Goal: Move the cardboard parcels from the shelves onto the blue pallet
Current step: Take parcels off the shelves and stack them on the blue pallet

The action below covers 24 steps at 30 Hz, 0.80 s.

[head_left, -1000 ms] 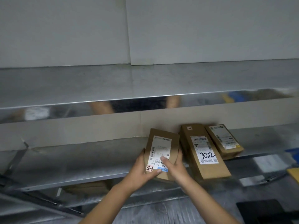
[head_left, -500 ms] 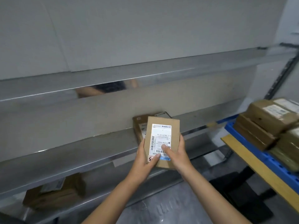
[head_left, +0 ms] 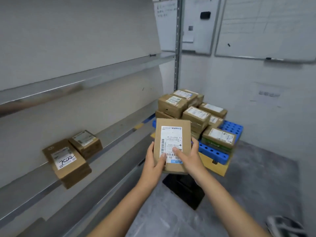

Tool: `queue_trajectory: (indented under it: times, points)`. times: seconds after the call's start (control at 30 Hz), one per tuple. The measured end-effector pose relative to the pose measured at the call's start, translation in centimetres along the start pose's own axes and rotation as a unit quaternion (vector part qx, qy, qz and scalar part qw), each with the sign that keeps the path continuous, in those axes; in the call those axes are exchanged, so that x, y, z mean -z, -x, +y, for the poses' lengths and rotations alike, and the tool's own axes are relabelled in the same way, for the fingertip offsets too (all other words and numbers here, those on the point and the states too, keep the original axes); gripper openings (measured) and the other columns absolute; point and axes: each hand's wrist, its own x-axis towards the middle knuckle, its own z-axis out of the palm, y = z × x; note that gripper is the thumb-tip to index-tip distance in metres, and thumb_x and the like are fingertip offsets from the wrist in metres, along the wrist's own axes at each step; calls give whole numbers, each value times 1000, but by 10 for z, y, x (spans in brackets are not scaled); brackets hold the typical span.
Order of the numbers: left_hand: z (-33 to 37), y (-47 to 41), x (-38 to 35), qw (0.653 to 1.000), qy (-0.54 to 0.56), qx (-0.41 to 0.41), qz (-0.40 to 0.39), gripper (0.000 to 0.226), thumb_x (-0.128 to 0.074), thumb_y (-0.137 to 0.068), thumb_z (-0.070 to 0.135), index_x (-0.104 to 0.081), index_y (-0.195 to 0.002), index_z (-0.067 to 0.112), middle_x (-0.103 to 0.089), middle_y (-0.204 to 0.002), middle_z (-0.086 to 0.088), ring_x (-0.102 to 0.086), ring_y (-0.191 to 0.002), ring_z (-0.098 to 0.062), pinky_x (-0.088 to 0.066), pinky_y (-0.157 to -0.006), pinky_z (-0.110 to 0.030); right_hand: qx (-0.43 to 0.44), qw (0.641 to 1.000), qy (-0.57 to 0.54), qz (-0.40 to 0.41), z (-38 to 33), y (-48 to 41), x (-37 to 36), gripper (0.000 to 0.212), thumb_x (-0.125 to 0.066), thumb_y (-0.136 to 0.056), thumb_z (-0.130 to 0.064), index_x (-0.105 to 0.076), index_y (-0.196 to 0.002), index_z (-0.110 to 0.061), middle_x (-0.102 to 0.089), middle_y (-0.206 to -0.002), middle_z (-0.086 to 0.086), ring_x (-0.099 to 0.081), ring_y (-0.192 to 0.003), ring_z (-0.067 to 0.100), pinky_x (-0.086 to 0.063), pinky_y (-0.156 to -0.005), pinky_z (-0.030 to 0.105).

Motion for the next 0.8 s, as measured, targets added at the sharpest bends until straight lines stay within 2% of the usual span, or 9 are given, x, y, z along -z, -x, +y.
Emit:
queue_trajectory:
  times: [0.13,0.23,0.3,0.4,0.5,0.57,0.67,0.73,0.8]
  points:
    - [7,-22,-53,999,19,-6,-49,51,-56,-99,23,-32,-143,32,-55,-137,9,-58,-118,3,-50,-88,-13,-9,999,9,46,5,-12,54,76,-74,-83,-33,-21,-137,-40,-58,-115,-22,-58,-100,-9,-45,-74,15]
    - [7,-46,-89,996,36,1,-79,55,-54,-100,21,-29,-149,24,-53,-141,4,-55,-125,-5,-50,-101,-28,-8,996,21,83,8,-32,87,74,-75,-82,-32,-25,-136,-40,-58,-116,-24,-58,-99,-11,-46,-79,17]
    - [5,-66,-113,995,44,8,-92,57,-53,-101,21,-26,-151,21,-51,-142,2,-54,-127,-9,-49,-105,-36,-10,995,32,99,10,-49,108,72,-75,-83,-30,-25,-135,-39,-58,-118,-21,-60,-105,-3,-49,-88,26]
    - [2,-98,-147,992,59,10,-114,55,-52,-101,21,-26,-150,22,-51,-141,4,-55,-125,-6,-51,-102,-32,-18,992,57,114,6,-79,137,80,-74,-84,-30,-21,-145,-30,-58,-124,-11,-62,-110,11,-50,-96,38]
    - [-2,-142,-181,988,74,15,-137,57,-51,-102,23,-24,-152,23,-48,-144,3,-52,-128,-11,-50,-103,-37,-16,988,64,136,3,-119,164,80,-73,-86,-26,-21,-146,-28,-56,-129,-5,-62,-112,15,-51,-98,40]
    - [-3,-171,-200,985,83,20,-148,57,-51,-102,24,-23,-152,23,-46,-145,2,-49,-131,-13,-47,-106,-42,-20,987,66,147,0,-146,180,76,-72,-86,-23,-23,-145,-27,-57,-126,-7,-63,-110,12,-53,-91,31]
    - [-2,-212,-222,983,85,20,-163,58,-51,-102,22,-22,-153,23,-47,-145,3,-49,-131,-11,-46,-108,-39,-30,987,69,146,-3,-186,198,64,-71,-88,-22,-28,-134,-32,-59,-112,-19,-67,-88,-6,-52,-62,10]
    - [-2,-238,-234,982,77,10,-171,59,-51,-102,21,-21,-152,22,-46,-145,4,-49,-131,-8,-47,-107,-35,-37,986,69,149,-4,-210,209,62,-71,-87,-22,-28,-131,-33,-58,-108,-20,-67,-79,-9,-50,-55,8]
    - [-2,-260,-245,981,76,5,-177,57,-51,-101,21,-22,-151,25,-48,-142,5,-51,-127,-5,-48,-105,-31,-45,985,74,151,-5,-231,217,66,-72,-87,-26,-27,-135,-33,-57,-109,-19,-68,-82,-4,-50,-54,9]
